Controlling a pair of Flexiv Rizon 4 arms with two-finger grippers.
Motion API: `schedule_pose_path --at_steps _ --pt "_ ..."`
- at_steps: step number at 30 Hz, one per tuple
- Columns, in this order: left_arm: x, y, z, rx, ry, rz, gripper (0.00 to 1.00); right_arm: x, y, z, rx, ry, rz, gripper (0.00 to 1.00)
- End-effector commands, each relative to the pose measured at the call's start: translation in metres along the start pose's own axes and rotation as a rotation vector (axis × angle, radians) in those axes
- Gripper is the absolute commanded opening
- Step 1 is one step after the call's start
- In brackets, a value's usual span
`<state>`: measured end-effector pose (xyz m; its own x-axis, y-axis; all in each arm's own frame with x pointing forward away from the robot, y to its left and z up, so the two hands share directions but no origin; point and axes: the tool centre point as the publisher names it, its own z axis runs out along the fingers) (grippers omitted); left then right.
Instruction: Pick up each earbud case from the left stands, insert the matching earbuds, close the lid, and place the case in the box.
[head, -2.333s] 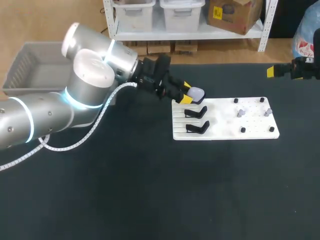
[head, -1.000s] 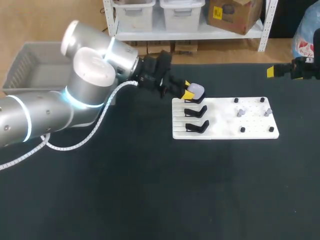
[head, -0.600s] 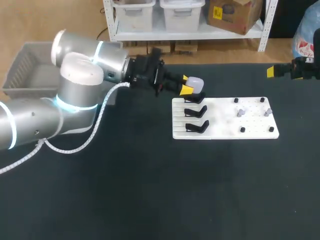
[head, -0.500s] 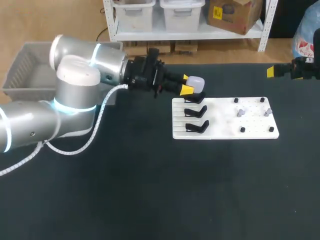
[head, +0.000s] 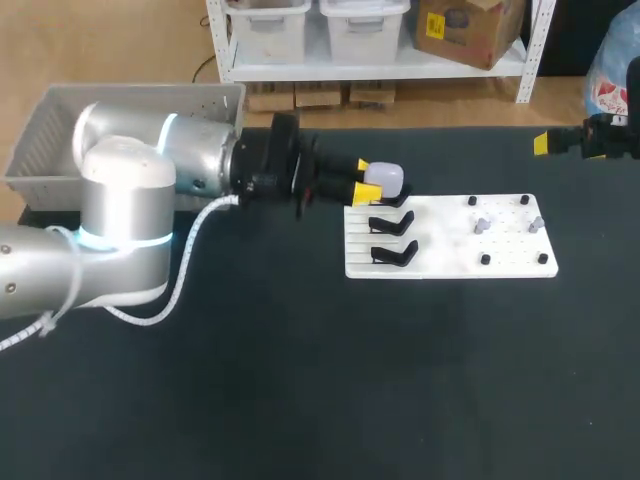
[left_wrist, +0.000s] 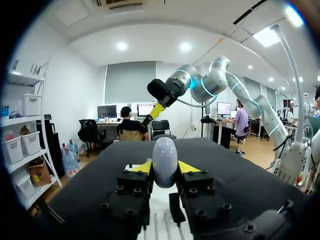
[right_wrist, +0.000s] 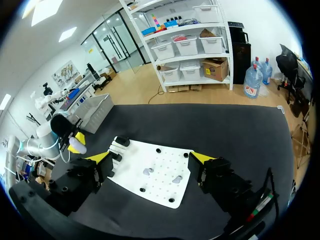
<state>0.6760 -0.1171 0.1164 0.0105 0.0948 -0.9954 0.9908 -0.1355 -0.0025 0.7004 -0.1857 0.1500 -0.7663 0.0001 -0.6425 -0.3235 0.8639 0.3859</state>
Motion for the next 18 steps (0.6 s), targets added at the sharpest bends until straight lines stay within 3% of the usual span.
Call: schedule_pose_path --at_steps 1,9,18 --pt "0.001 -0.012 0.003 -0.183 0.000 -0.005 0.00 0.000 0.000 0.000 0.000 0.000 0.000 1.00" --pt "0.000 -0.016 0.006 -0.173 -0.015 -0.005 0.00 0.000 0.000 0.000 0.000 0.000 0.000 1.00" --pt "0.006 -0.017 0.014 -0.074 -0.025 -0.011 0.00 0.000 0.000 0.000 0.000 0.000 0.000 1.00"
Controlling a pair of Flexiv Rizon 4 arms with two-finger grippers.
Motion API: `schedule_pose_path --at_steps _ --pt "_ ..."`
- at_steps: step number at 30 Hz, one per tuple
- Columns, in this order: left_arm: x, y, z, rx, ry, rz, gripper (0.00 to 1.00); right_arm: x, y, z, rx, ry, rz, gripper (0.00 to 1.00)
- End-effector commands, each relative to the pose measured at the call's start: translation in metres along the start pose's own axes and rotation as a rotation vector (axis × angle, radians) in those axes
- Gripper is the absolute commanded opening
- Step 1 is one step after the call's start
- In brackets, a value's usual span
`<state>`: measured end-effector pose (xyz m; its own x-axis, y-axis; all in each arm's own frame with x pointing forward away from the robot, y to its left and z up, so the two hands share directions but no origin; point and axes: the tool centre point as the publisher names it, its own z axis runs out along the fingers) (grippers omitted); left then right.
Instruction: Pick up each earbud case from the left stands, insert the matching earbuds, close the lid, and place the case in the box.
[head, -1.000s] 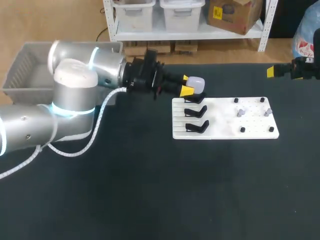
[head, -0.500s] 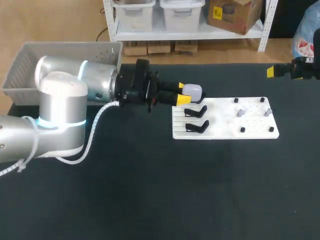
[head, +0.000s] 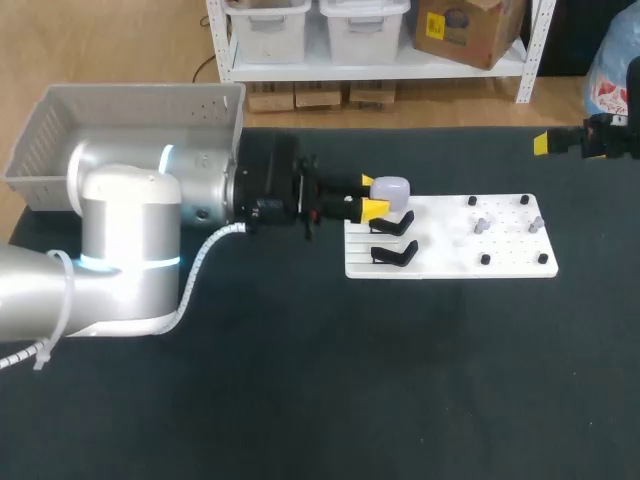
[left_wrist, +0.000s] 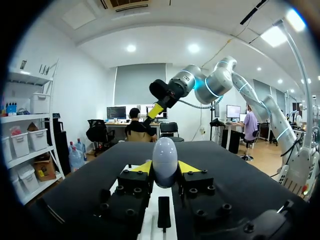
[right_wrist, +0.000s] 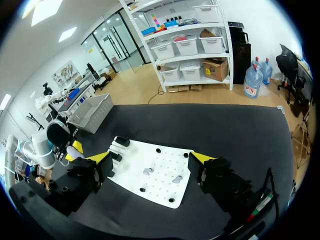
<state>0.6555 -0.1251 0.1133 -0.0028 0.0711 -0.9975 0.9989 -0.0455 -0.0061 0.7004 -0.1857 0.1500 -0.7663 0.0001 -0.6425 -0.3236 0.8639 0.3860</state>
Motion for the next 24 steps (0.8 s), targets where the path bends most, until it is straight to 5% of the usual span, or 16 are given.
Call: schedule_pose_path --at_steps 1,13,24 --pt "0.004 0.002 0.003 0.022 0.000 -0.001 0.00 0.000 0.000 0.000 0.000 0.000 0.000 1.00" --pt "0.006 0.003 0.004 0.059 0.006 -0.012 0.00 0.000 0.000 0.000 0.000 0.000 0.000 1.00" --pt "0.007 0.003 0.004 0.046 0.018 -0.017 0.00 0.042 0.061 -0.017 -0.056 0.001 -0.060 1.00"
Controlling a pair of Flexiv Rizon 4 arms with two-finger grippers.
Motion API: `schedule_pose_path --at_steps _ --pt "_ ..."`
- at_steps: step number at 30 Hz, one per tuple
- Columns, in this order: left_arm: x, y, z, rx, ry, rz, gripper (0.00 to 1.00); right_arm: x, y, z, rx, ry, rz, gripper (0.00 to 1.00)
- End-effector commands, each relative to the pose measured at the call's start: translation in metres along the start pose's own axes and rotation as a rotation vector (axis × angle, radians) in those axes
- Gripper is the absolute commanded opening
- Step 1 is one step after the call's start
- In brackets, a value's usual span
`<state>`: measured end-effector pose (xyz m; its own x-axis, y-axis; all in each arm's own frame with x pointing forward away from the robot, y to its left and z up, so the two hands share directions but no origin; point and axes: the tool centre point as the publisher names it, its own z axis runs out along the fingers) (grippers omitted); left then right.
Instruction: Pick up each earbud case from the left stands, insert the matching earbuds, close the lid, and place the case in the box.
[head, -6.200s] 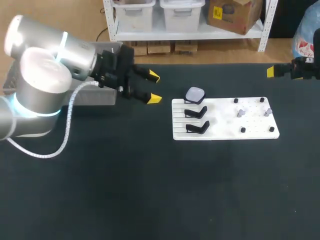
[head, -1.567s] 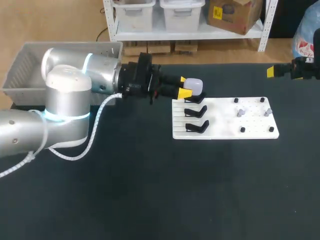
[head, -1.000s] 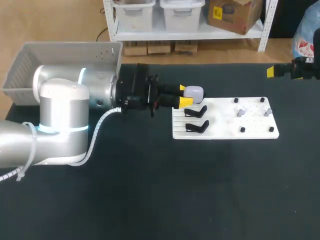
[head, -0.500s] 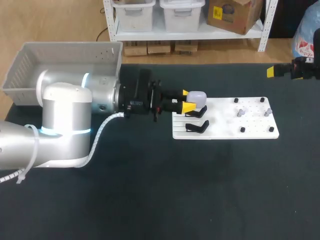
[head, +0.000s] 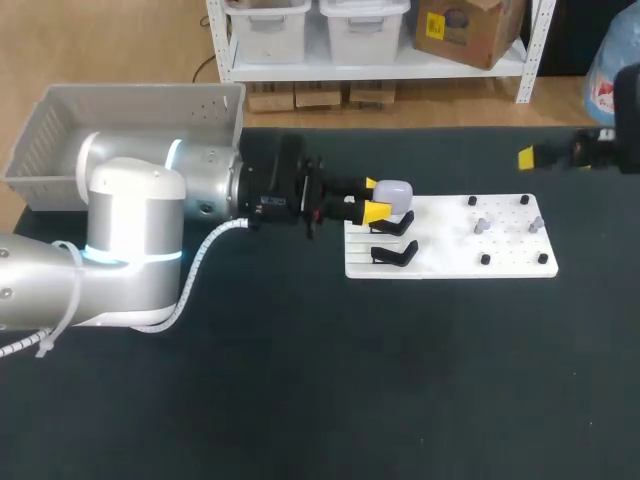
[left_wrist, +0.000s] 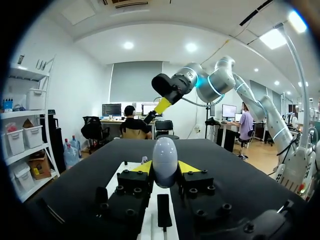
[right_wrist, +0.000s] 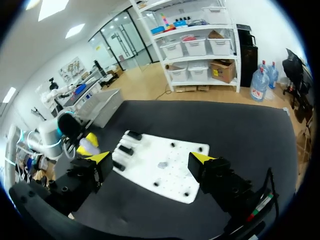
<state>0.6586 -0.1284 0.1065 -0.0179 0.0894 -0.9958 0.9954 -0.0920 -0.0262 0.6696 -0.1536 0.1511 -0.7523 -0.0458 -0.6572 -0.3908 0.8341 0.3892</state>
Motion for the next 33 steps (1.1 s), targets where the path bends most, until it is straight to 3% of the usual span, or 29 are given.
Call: schedule_pose_path --at_steps 1,7,12,25,33 --pt "0.000 0.000 0.000 -0.002 0.001 0.000 0.00 0.022 0.034 -0.014 -0.026 0.002 -0.009 1.00" --pt "0.000 0.000 0.000 -0.002 0.001 0.000 0.00 0.046 0.078 -0.005 -0.048 0.068 -0.050 1.00" --pt "0.000 0.000 0.000 -0.002 0.001 0.000 0.00 0.052 0.101 0.016 -0.080 0.110 -0.065 1.00" --pt "0.000 0.000 0.000 -0.002 0.001 0.000 0.00 0.050 0.115 0.074 -0.169 0.196 -0.019 1.00" --pt "0.000 0.000 0.000 -0.002 0.001 0.000 0.00 0.042 0.119 0.092 -0.174 0.209 -0.014 1.00"
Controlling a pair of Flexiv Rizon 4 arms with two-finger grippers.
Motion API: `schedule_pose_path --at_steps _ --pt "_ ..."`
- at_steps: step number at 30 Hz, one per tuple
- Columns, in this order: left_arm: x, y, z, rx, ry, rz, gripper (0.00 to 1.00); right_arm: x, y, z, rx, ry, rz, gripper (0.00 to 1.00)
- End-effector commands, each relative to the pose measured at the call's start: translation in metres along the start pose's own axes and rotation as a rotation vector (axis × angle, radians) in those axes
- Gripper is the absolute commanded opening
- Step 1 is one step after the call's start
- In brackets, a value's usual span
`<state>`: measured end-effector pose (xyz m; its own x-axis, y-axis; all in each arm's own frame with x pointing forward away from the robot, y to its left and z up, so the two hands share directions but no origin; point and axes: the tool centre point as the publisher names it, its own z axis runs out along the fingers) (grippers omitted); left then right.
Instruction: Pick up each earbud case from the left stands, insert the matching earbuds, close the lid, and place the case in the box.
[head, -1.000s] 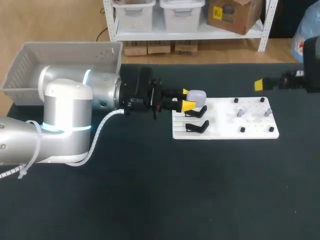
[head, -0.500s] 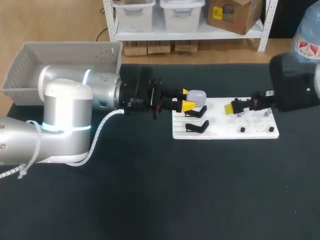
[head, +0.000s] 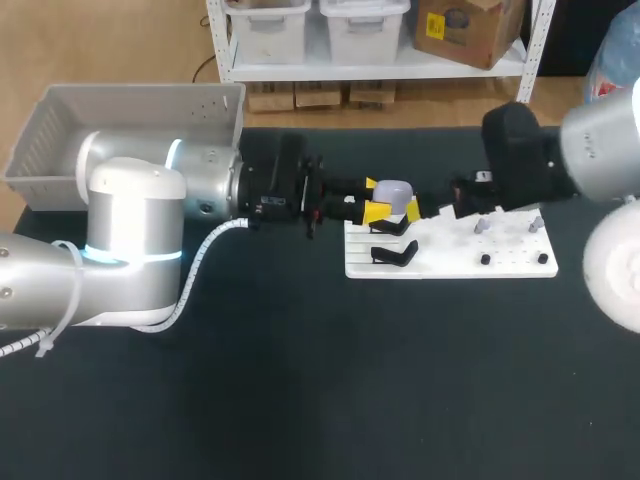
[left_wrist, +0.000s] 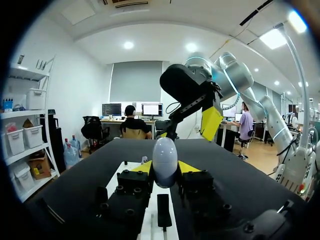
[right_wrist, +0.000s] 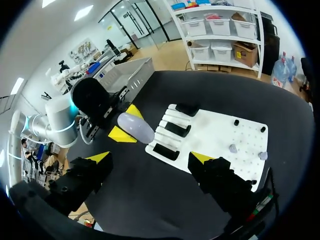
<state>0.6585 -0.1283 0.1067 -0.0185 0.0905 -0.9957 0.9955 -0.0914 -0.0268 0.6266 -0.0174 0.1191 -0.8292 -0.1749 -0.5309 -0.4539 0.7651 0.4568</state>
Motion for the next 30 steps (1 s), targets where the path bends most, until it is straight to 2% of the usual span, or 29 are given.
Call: schedule_pose_path --at_steps 1,7,30 --pt "0.000 0.000 0.000 -0.002 0.000 0.000 0.00 -0.010 -0.001 0.019 -0.063 0.017 -0.005 1.00" --pt "0.000 0.000 0.000 -0.002 0.000 0.000 0.00 -0.011 0.003 0.023 -0.075 0.028 -0.011 1.00" --pt "0.000 0.000 0.000 -0.002 0.000 0.000 0.00 -0.014 -0.014 0.027 -0.029 0.015 0.029 1.00"
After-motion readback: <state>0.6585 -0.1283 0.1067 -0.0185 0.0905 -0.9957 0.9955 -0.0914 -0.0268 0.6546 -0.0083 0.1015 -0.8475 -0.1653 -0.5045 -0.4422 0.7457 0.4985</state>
